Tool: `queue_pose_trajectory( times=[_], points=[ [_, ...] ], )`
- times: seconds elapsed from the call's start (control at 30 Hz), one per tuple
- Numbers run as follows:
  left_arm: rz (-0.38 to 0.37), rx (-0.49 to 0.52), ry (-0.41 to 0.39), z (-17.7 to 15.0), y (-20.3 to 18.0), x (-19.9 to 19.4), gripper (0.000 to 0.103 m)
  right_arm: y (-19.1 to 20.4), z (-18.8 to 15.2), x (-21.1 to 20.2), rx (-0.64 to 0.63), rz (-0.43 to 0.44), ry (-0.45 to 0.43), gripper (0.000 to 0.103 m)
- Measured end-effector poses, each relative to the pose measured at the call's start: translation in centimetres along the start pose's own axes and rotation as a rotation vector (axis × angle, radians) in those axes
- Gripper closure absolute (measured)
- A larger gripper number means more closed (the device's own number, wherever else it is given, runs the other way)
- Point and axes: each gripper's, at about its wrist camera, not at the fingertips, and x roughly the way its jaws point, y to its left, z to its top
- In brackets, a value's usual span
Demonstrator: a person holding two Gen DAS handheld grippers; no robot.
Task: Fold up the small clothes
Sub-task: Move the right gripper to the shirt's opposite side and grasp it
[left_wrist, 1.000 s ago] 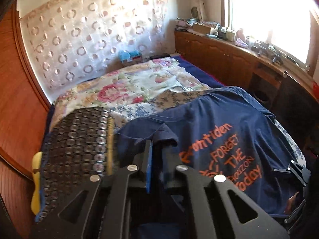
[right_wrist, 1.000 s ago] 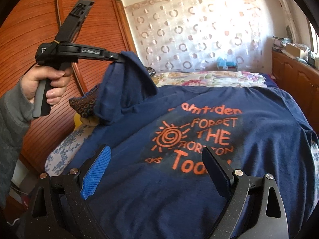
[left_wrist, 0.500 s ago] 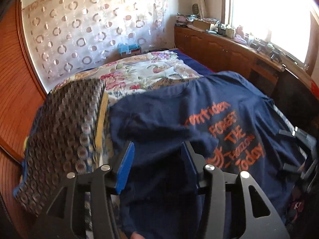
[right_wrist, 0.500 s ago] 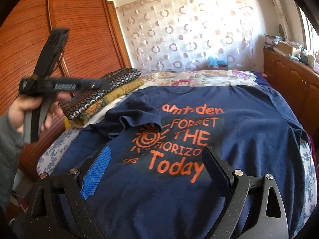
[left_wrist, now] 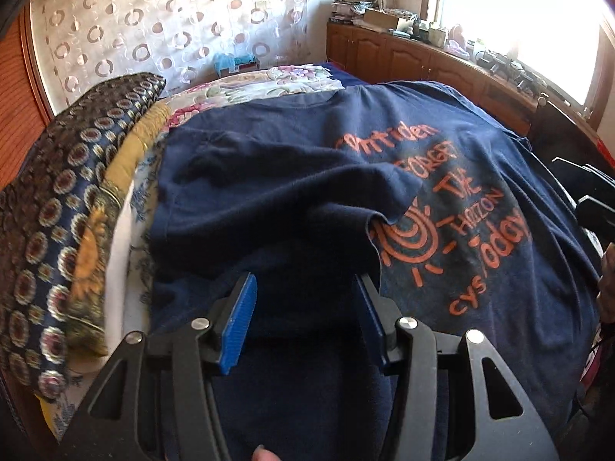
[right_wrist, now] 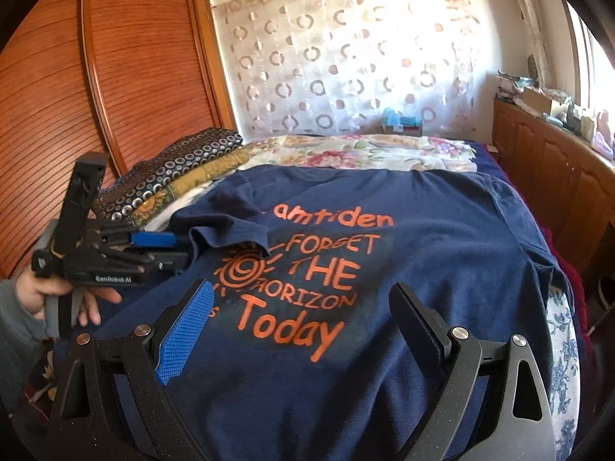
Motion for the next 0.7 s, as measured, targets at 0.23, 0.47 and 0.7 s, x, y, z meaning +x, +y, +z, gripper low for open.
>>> queue_pose_trajectory(
  times=[0.23,0.47,0.7],
  points=[
    [-0.022,-0.029,-0.033,-0.5,0.4,0.0,0.05,0.2,0.0,0.8,-0.034,0.003,0.028,0.009],
    [-0.021,-0.026,-0.032,-0.6,0.6,0.1,0.05,1.2,1.7,4.5,-0.125,0.037,0.12,0.018],
    [-0.02,-0.025,-0.034,-0.7,0.6,0.2,0.05,2.4,2.8,10.1,-0.189,0.091,0.245,0.035]
  ],
)
